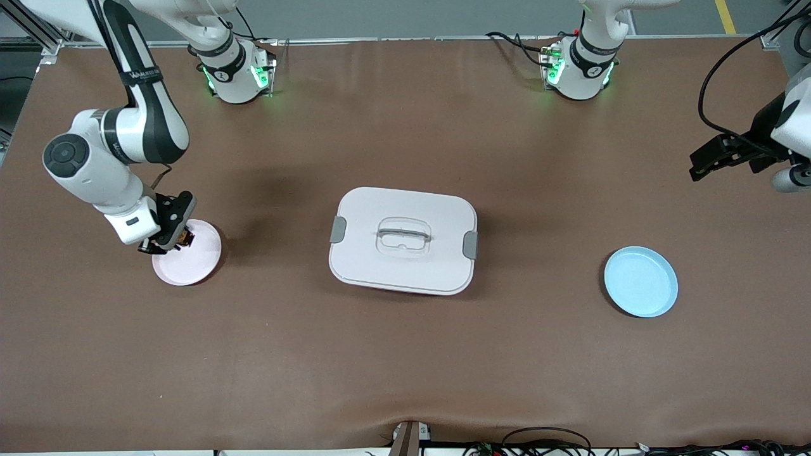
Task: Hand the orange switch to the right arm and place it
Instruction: 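Lower the switch onto the white plate with the right gripper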
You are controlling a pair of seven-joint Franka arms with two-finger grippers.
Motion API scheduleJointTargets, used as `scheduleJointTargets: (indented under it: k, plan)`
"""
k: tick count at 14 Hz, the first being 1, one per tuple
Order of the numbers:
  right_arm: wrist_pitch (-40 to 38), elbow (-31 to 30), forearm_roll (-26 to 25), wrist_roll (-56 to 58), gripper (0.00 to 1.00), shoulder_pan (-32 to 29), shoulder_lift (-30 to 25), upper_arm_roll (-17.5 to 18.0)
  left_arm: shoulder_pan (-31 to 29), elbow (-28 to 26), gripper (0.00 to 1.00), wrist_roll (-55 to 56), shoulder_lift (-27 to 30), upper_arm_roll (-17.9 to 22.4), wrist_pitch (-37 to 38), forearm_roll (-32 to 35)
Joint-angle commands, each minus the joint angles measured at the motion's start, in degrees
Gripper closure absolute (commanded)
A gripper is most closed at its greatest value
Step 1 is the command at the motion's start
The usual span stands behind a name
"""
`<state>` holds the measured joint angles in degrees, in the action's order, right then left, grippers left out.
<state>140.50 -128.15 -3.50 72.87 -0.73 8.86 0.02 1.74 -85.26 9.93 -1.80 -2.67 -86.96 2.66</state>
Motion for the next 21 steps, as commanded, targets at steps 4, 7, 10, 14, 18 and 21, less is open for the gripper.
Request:
scheduleJointTargets:
  k: [4,7,10,14,18,21]
  plan:
    - [4.85,-0.09,-4.05,2.61,1.0,-3.66,3.79,0.86,0.54,-7.47,0.0,-2.11,5.76,0.65,-2.95,-0.81]
    - [7.94,0.0,-5.03,5.52,1.0,-4.8,5.73,0.86,0.63,-7.38,0.0,-2.19,5.67,0.39,-2.95,-0.72]
    - [8.56,-0.26,-5.03,6.05,1.0,-5.07,7.22,0.86,0.37,-7.29,0.0,-2.37,5.58,0.39,-2.69,-0.72]
    - [9.43,-0.87,-4.94,7.46,1.0,-4.81,9.07,0.95,0.28,-7.21,0.0,-3.86,5.67,0.39,-2.34,-0.72]
    - [10.58,-1.75,-4.94,7.46,0.98,-4.63,10.39,0.95,0.19,-6.77,0.0,-3.95,5.58,0.39,-2.34,-0.64]
    - [12.43,-2.72,-4.77,7.46,0.97,-4.54,11.45,1.04,0.19,-6.85,0.0,-4.22,5.58,0.47,-2.51,-0.72]
